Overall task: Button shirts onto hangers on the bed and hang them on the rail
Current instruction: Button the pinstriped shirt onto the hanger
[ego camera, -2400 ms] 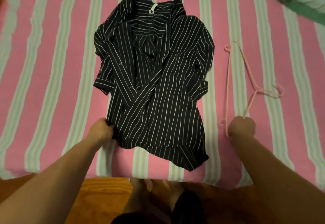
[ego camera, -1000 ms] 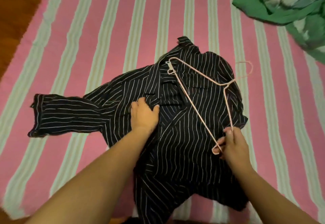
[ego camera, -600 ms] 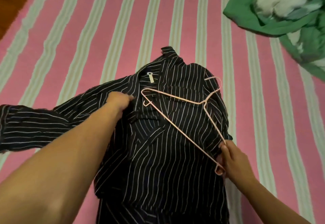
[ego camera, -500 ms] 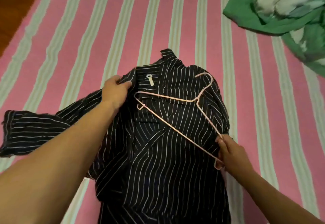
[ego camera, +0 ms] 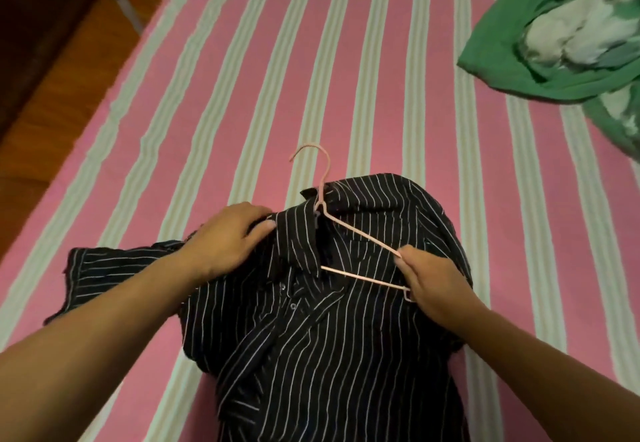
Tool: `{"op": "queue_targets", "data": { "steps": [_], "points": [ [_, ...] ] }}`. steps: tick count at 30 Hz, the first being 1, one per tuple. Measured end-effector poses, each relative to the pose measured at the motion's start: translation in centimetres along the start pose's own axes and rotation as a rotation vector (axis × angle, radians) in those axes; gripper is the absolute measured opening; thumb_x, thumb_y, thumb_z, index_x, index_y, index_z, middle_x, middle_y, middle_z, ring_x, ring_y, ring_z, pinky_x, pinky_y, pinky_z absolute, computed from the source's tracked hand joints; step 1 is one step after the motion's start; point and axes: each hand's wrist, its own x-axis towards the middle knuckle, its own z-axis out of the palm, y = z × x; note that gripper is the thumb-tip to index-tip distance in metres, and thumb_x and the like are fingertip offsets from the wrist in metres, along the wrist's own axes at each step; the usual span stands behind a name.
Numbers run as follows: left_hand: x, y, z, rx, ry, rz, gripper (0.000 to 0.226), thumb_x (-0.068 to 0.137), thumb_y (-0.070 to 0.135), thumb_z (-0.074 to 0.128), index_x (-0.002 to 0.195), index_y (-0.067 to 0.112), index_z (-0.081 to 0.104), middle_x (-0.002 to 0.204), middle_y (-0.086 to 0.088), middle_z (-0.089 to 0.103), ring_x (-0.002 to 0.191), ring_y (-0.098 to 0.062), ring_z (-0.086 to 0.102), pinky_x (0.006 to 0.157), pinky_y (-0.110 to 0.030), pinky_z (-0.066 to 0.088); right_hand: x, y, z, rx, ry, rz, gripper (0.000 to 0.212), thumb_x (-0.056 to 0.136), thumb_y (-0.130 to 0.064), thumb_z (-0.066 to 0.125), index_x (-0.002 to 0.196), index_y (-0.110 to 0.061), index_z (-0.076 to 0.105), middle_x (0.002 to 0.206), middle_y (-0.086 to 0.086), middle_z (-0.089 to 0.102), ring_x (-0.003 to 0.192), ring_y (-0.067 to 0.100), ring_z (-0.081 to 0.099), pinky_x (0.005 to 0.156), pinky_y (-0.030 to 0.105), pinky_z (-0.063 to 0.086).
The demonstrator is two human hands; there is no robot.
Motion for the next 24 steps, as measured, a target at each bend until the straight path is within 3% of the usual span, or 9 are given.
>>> {"op": "queue_targets", "data": {
  "steps": [4,6,10,12,14,16,18,21,24],
  "points": [
    [-2.5,-0.4,1.5,0.078,-0.028,0.307,0.035,0.104,0.047,0.039,0.122,0.029,0.063,0.093,0.014,0.054,0.085,-0.009,0.053,0.075,-0.030,0.048,-1.1,-0.1,0.5,-0.121,-0.326,-0.126,0.046,0.103,-0.058,0.020,0.082,-0.031,0.051,0.081,-0.010,0.054,0.075,0.006,0.054,0.073,0.028,0.048],
    [-4.7,-1.0,1.6,0.157,-0.118,0.444,0.043,0.104,0.054,0.030,0.120,0.033,0.064,0.093,0.016,0.055,0.083,-0.006,0.052,0.070,-0.023,0.044,-0.2,-0.3,-0.5,-0.164,-0.292,-0.124,0.064,0.096,-0.068,0.010,0.079,-0.028,0.057,0.078,-0.011,0.054,0.075,0.004,0.052,0.071,0.027,0.043],
    [-7.9,-2.0,1.8,0.319,-0.213,0.540,0.037,0.104,0.046,0.035,0.128,0.037,0.062,0.093,0.013,0.057,0.085,-0.010,0.056,0.068,-0.032,0.053,5.3,-3.8,-1.8,-0.154,-0.048,-0.063,0.048,0.098,-0.062,0.032,0.090,-0.026,0.063,0.087,-0.010,0.058,0.079,0.005,0.055,0.074,0.030,0.045],
    [-8.8,-1.8,1.9,0.329,-0.198,0.572,0.034,0.105,0.044,0.038,0.129,0.038,0.061,0.089,0.012,0.053,0.082,-0.010,0.053,0.067,-0.035,0.053,7.9,-7.0,-0.5,-0.216,-0.146,-0.112,0.050,0.095,-0.067,0.042,0.118,-0.026,0.062,0.110,-0.007,0.056,0.098,0.010,0.056,0.087,0.033,0.047],
    [-9.3,-1.5,2.0,0.330,-0.163,0.605,0.033,0.104,0.044,0.040,0.126,0.039,0.063,0.087,0.012,0.053,0.080,-0.011,0.053,0.067,-0.036,0.053,9.4,-10.2,2.0,-0.308,-0.261,-0.137,0.078,0.088,-0.079,0.040,0.142,-0.023,0.049,0.129,0.001,0.050,0.119,0.019,0.049,0.101,0.040,0.043],
    [-9.8,-1.1,2.2,0.340,-0.132,0.622,0.030,0.102,0.042,0.045,0.125,0.039,0.064,0.086,0.011,0.054,0.078,-0.012,0.054,0.065,-0.034,0.053,10.2,-12.3,5.1,-0.441,-0.337,-0.111,0.090,0.084,-0.083,0.039,0.149,-0.020,0.041,0.139,0.008,0.045,0.129,0.027,0.041,0.107,0.048,0.036],
    [-10.2,-1.2,2.6,0.346,-0.097,0.628,0.029,0.100,0.040,0.054,0.126,0.038,0.066,0.085,0.012,0.054,0.076,-0.011,0.053,0.063,-0.032,0.052,10.1,-13.0,7.7,-0.565,-0.381,-0.033,0.078,0.087,-0.073,0.049,0.142,-0.017,0.047,0.137,0.011,0.046,0.129,0.032,0.040,0.107,0.050,0.034],
    [-10.9,-1.4,3.0,0.315,-0.093,0.620,0.032,0.100,0.037,0.057,0.131,0.036,0.064,0.086,0.011,0.055,0.076,-0.012,0.053,0.063,-0.032,0.051,9.3,-11.6,8.0,-0.603,-0.191,0.011,0.027,0.100,-0.035,0.055,0.114,-0.014,0.063,0.102,0.005,0.059,0.104,0.027,0.059,0.094,0.044,0.049],
    [-11.6,-1.7,3.4,0.242,-0.026,0.596,0.037,0.102,0.040,0.045,0.134,0.033,0.064,0.085,0.011,0.055,0.075,-0.011,0.053,0.060,-0.030,0.049,7.9,-8.9,3.0,-0.175,0.213,0.291,0.023,0.106,-0.023,0.047,0.100,-0.010,0.065,0.080,0.001,0.059,0.073,0.022,0.061,0.068,0.035,0.052]
  ]
}}
